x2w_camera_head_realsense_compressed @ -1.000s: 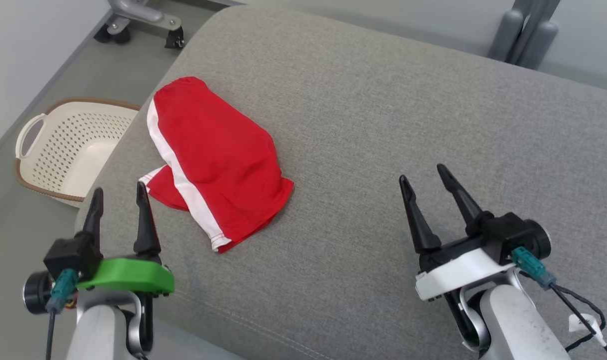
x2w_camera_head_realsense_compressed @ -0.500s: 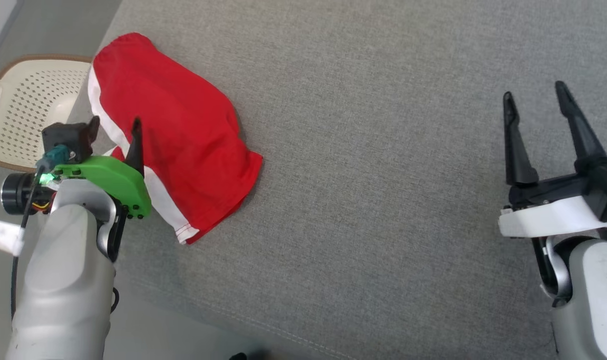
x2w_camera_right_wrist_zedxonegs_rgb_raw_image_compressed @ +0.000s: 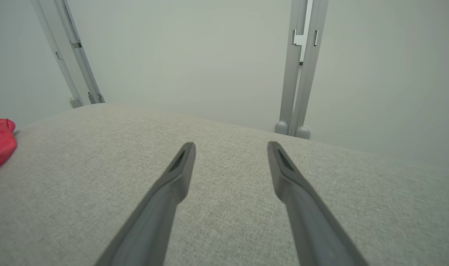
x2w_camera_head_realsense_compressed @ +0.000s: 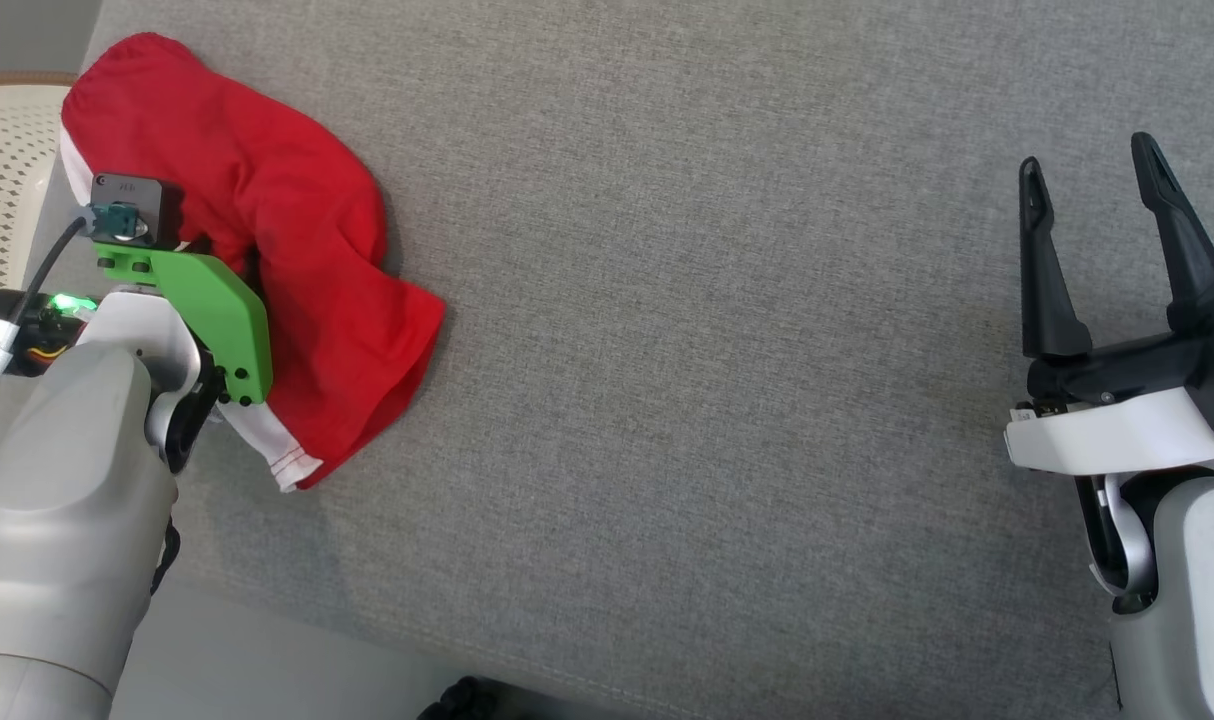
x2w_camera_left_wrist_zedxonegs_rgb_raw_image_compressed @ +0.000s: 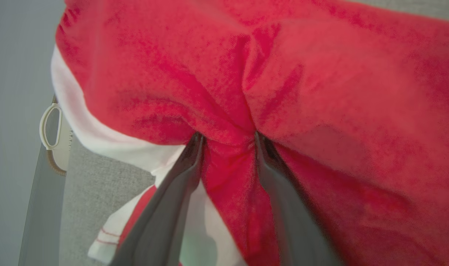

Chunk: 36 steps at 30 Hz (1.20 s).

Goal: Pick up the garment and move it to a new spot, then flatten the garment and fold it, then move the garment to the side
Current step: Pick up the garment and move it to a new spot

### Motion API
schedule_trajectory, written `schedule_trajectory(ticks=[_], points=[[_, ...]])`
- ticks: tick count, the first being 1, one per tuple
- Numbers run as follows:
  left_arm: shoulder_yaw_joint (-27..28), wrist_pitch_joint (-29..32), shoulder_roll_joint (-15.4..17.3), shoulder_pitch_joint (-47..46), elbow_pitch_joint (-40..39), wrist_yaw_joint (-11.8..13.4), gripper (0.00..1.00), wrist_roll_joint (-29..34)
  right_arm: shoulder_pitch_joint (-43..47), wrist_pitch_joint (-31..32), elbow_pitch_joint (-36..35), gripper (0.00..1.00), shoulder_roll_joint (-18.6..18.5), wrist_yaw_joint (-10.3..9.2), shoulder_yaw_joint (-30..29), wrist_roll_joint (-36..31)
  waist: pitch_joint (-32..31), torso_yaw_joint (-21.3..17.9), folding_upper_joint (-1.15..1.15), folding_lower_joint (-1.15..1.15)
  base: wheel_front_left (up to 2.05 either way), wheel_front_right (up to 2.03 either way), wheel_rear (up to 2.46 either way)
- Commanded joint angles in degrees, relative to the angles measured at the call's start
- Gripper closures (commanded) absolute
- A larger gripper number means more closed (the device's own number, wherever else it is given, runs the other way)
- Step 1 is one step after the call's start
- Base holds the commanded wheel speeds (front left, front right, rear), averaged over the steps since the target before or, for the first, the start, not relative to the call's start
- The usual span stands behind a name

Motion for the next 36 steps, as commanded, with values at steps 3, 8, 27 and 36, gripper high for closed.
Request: schedule_trajectory(ticks=[3,8,27,36], points=[[-4.0,0.6,0.7,0.4,0.7,-0.2,1.0,-3.3,-0.1,-0.7,0.5,0.0,0.2,-0.02,0.2,-0.1,0.1,-0.9,0.0,0.0,0.0,0.0,0.0],[-5.4,-4.0,2.3,-0.8,1.1,-0.2,1.0,-7.0,-0.1,-1.8,2.2,0.0,0.8,-0.02,0.4,0.2,-2.0,-1.3,0.0,0.0,0.0,0.0,0.0],[-5.2,-23.7,-4.1,1.4,-3.6,3.4,1.0,-6.4,2.7,-6.9,11.2,0.0,3.9,-0.02,2.5,3.1,-16.1,-4.4,0.0,0.0,0.0,0.0,0.0],[-8.2,-24.6,-11.2,6.7,-13.4,7.2,1.0,-4.9,2.1,-7.8,12.2,0.0,4.3,-0.02,2.3,4.1,-18.5,-10.3,0.0,0.0,0.0,0.0,0.0]])
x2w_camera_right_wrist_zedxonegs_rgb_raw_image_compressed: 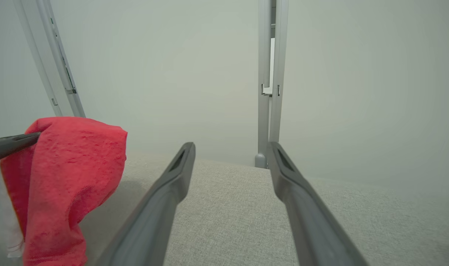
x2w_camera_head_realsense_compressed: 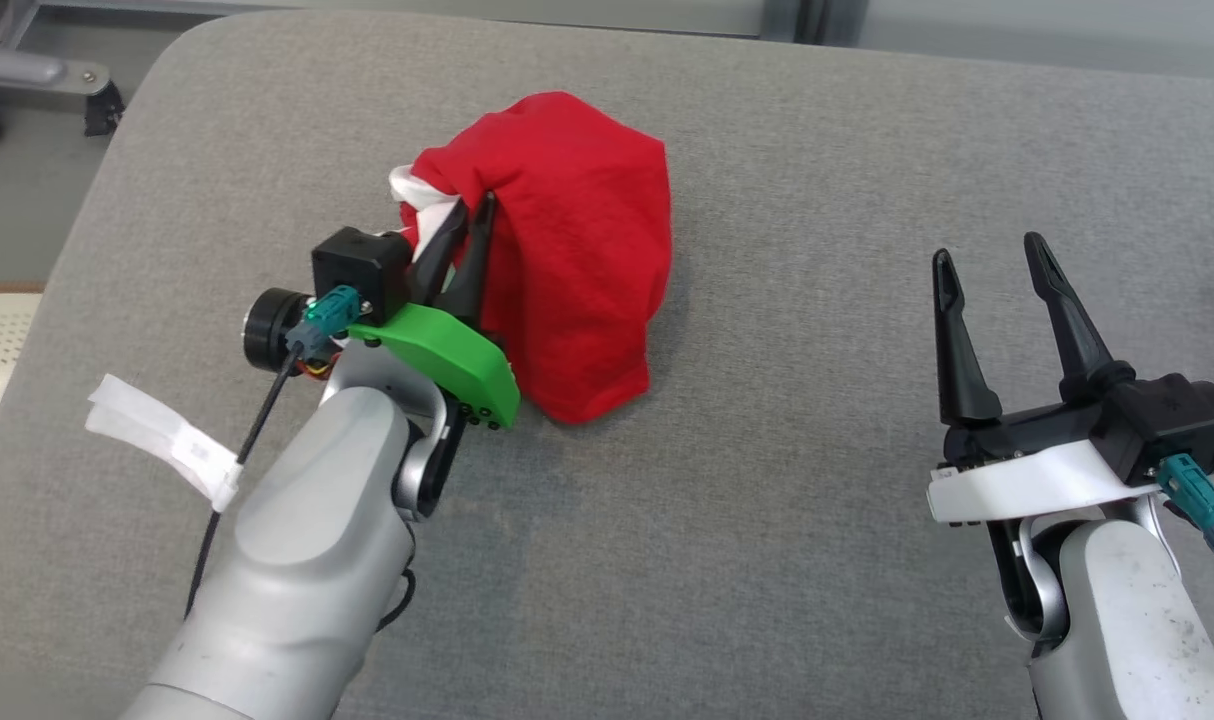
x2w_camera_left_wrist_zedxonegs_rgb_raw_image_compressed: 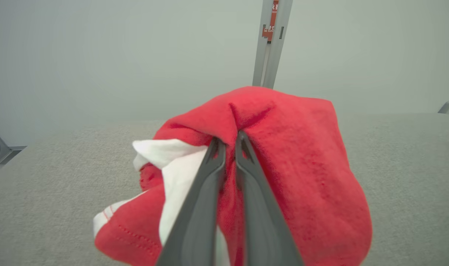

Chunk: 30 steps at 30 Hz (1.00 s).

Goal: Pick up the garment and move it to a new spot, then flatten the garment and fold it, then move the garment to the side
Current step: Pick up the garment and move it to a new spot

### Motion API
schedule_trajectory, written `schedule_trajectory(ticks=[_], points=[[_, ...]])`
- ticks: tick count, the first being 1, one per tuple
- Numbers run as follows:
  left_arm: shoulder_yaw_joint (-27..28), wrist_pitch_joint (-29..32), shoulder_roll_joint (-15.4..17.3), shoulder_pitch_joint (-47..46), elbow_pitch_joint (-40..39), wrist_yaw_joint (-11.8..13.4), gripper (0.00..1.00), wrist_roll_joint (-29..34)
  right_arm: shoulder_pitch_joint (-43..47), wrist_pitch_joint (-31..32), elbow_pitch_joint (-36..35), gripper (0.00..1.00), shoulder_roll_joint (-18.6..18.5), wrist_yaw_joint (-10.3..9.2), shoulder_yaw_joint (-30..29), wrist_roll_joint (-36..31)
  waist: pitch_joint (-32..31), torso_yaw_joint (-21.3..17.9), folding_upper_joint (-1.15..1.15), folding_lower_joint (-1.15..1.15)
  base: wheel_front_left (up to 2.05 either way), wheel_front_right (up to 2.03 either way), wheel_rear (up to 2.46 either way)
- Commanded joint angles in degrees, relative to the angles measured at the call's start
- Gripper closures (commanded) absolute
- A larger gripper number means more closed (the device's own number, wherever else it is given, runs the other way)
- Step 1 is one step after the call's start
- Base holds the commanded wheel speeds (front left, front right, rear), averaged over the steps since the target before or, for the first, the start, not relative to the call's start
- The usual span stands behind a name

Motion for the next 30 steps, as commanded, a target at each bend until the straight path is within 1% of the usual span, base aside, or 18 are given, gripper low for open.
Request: schedule_trajectory(ticks=[1,6,8,12,15,17,21,23,25,27,28,30], points=[[-0.2,-0.2,-0.7,0.9,-1.1,0.7,1.0,0.4,0.0,-0.4,0.1,0.0,0.0,-0.02,-0.1,0.3,-1.6,-4.0,0.0,0.0,0.0,0.0,0.0],[-1.4,0.1,-2.9,1.7,-4.4,2.8,1.0,-0.6,-0.4,-0.6,0.3,0.0,0.0,-0.02,-0.3,1.2,-1.7,-9.0,0.0,0.0,0.0,0.0,0.0],[-1.8,0.6,-3.8,2.1,-5.7,3.4,1.0,-2.0,-0.5,-0.7,0.3,0.0,0.0,-0.02,-0.5,2.1,-1.6,-11.3,0.0,0.0,0.0,0.0,0.0],[-2.9,0.8,-4.2,2.4,-7.3,5.0,1.0,-4.5,-0.8,-0.6,0.1,0.0,0.0,-0.02,-0.6,3.2,-1.0,-15.4,0.0,0.0,0.0,0.0,0.0],[-5.0,0.5,-4.4,2.2,-8.3,7.0,1.0,-6.2,-1.3,-0.6,-0.5,0.0,0.0,-0.02,-0.2,4.3,0.0,-19.1,0.0,0.0,0.0,0.0,0.0],[-6.5,0.3,-4.3,1.6,-8.5,8.6,1.0,-6.4,-1.4,-0.6,-0.8,0.0,0.0,-0.02,-0.4,5.0,0.7,-21.1,0.0,0.0,0.0,0.0,0.0],[-7.6,-0.3,-4.3,0.8,-7.5,11.0,1.0,-7.4,-1.2,-0.6,-1.1,0.0,0.1,-0.02,-0.5,6.1,2.4,-24.6,0.0,0.0,0.0,0.0,0.0],[-7.6,-0.4,-4.3,0.5,-6.1,11.8,1.0,-7.3,-1.0,-0.6,-1.1,0.0,0.1,-0.02,-0.5,6.4,3.2,-25.9,0.0,0.0,0.0,0.0,0.0],[-8.1,-0.5,-4.2,-0.1,-3.4,12.6,1.0,-5.9,-1.0,-0.6,-1.2,0.0,0.1,-0.02,-0.2,6.8,3.8,-26.9,0.0,0.0,0.0,0.0,0.0],[-8.3,-0.6,-4.0,-0.4,-0.7,12.9,0.07,-5.4,-0.9,-0.6,-1.3,0.0,0.1,-0.02,-0.2,7.1,4.2,-27.4,0.0,0.0,0.0,0.0,0.0],[-7.9,-0.6,-4.0,-0.4,0.2,12.8,0.0,-5.8,-0.8,-0.6,-1.4,0.0,0.1,-0.02,-0.4,7.2,4.3,-27.4,0.0,0.0,0.0,0.0,0.0],[-7.4,-0.7,-4.1,-0.6,1.6,12.4,0.0,-6.0,-0.5,-0.6,-1.4,0.0,0.1,-0.02,-0.8,7.3,4.3,-27.0,0.0,0.0,0.0,0.0,0.0]])
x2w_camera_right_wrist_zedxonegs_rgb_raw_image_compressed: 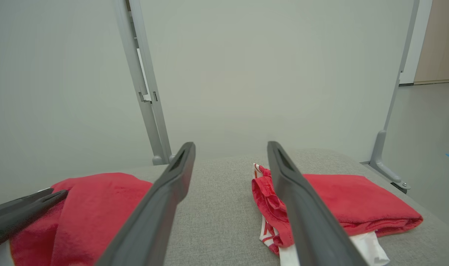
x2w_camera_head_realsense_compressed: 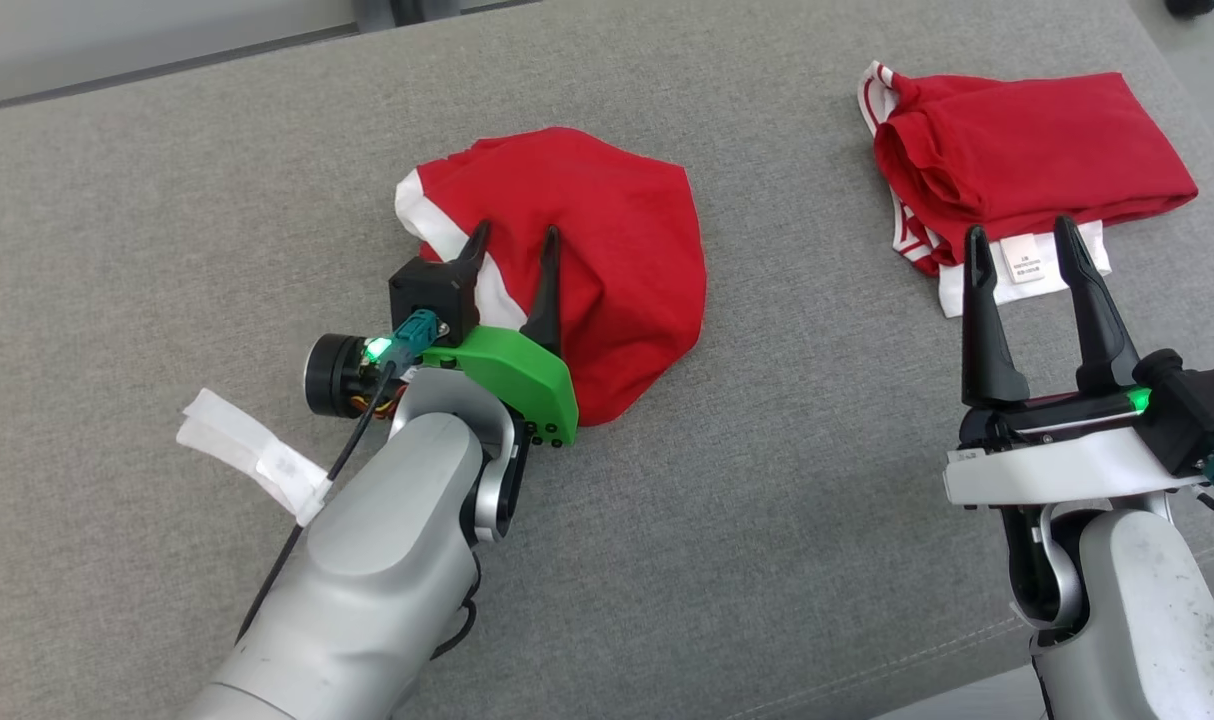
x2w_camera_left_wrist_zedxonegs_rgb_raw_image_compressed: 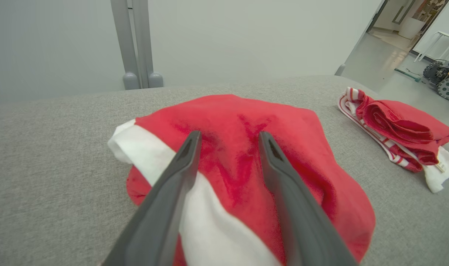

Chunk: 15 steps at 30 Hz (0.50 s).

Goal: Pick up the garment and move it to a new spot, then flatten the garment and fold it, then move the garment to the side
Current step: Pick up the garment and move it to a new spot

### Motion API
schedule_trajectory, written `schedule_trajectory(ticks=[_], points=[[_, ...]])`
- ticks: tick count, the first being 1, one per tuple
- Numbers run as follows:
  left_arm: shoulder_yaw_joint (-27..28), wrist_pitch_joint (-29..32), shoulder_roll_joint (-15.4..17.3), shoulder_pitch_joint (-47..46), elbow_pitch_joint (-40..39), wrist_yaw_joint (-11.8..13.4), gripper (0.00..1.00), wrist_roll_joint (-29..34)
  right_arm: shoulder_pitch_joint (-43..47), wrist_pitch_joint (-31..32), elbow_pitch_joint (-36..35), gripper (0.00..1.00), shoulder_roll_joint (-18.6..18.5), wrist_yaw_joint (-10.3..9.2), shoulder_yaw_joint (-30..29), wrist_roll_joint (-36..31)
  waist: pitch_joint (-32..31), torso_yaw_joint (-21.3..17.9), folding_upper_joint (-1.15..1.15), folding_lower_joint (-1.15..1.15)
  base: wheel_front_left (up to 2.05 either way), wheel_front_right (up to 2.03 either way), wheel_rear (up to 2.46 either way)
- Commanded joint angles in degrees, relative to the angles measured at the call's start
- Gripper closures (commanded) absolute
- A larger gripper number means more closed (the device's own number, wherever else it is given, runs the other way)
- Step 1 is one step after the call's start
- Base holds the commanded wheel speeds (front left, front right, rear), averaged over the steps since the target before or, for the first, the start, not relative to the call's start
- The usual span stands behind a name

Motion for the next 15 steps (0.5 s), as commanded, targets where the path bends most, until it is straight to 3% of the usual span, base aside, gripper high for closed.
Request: schedule_trajectory(ticks=[1,9,15], points=[[0.6,-0.4,0.4,-0.7,0.7,-0.3,0.0,-0.1,0.3,-0.1,0.1,0.0,0.0,-0.02,-0.1,0.1,1.2,-0.7,0.0,0.0,0.0,0.0,0.0],[5.0,-0.4,1.3,0.9,-2.5,-1.5,0.0,3.5,0.6,-0.2,0.6,0.0,0.0,-0.02,-0.3,-1.0,-1.7,5.3,0.0,0.0,0.0,0.0,0.0],[8.6,-0.3,4.4,4.2,-9.6,-3.6,0.0,8.4,1.1,-0.2,1.4,0.0,0.0,-0.02,-0.3,-2.1,-4.0,11.3,0.0,0.0,0.0,0.0,0.0]])
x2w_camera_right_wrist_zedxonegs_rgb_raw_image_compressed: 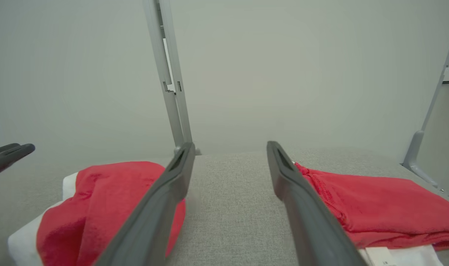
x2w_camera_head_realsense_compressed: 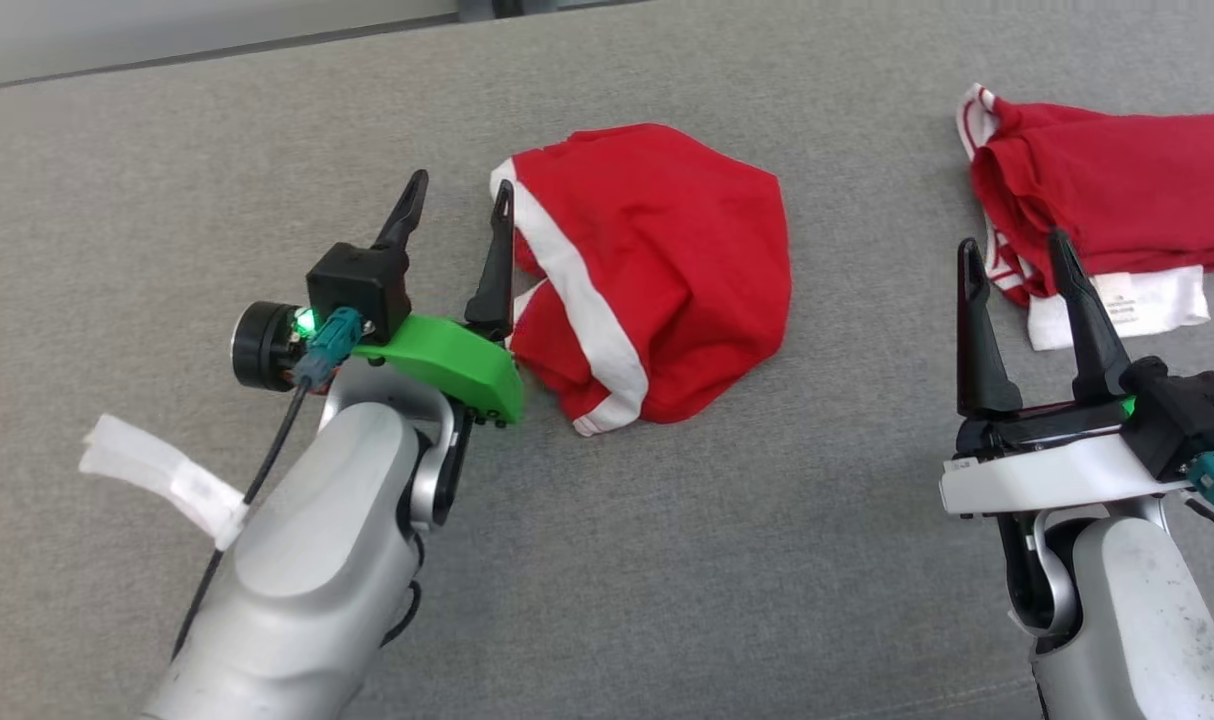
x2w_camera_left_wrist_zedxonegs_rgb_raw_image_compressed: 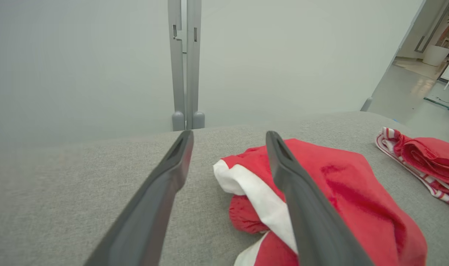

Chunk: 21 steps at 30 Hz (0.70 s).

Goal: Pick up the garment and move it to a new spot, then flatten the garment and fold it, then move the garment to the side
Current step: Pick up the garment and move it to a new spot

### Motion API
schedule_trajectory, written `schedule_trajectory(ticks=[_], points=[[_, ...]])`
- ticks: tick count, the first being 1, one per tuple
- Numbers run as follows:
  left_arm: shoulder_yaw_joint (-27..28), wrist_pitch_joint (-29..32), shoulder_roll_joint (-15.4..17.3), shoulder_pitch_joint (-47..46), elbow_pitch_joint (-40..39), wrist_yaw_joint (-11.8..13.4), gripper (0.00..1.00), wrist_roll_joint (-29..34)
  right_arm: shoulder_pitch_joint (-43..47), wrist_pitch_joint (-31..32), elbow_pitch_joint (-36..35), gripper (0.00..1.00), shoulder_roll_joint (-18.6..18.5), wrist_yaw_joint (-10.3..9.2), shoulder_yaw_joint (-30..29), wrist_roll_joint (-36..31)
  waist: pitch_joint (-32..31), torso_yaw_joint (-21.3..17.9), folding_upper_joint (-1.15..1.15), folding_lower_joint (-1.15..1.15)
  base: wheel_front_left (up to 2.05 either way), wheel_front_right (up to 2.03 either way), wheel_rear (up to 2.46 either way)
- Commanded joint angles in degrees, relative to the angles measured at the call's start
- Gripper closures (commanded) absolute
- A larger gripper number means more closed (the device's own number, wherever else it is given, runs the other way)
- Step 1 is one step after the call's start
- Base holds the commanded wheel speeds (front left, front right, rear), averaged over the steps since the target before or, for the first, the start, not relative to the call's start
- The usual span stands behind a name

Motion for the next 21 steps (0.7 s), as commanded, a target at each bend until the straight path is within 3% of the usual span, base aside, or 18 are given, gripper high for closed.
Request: schedule_trajectory(ticks=[1,5,10,18,21], points=[[0.8,0.0,1.4,1.8,-1.9,-0.9,0.0,1.4,0.8,-0.1,0.2,0.0,0.0,-0.02,0.2,-0.4,-3.8,5.9,0.0,0.0,0.0,0.0,0.0],[3.2,0.0,4.6,6.2,-7.5,-1.8,0.0,5.0,1.5,-0.1,0.8,0.0,-0.1,-0.02,0.3,-0.6,-5.1,9.1,0.0,0.0,0.0,0.0,0.0],[6.3,0.0,6.3,13.5,-13.8,-3.5,0.0,7.3,3.1,-0.1,1.4,0.0,-0.1,-0.02,0.7,-0.5,-6.7,11.8,0.0,0.0,0.0,0.0,0.0],[13.0,0.0,4.5,25.3,-20.9,-4.8,0.0,12.6,6.4,-0.1,1.7,0.0,-0.1,-0.02,1.2,1.3,-8.3,13.7,0.0,0.0,0.0,0.0,0.0],[16.2,0.0,2.4,28.4,-21.8,-5.6,0.0,13.0,7.2,-0.1,1.9,0.0,-0.1,-0.02,1.8,1.6,-8.5,13.6,0.0,0.0,0.0,0.0,0.0]])
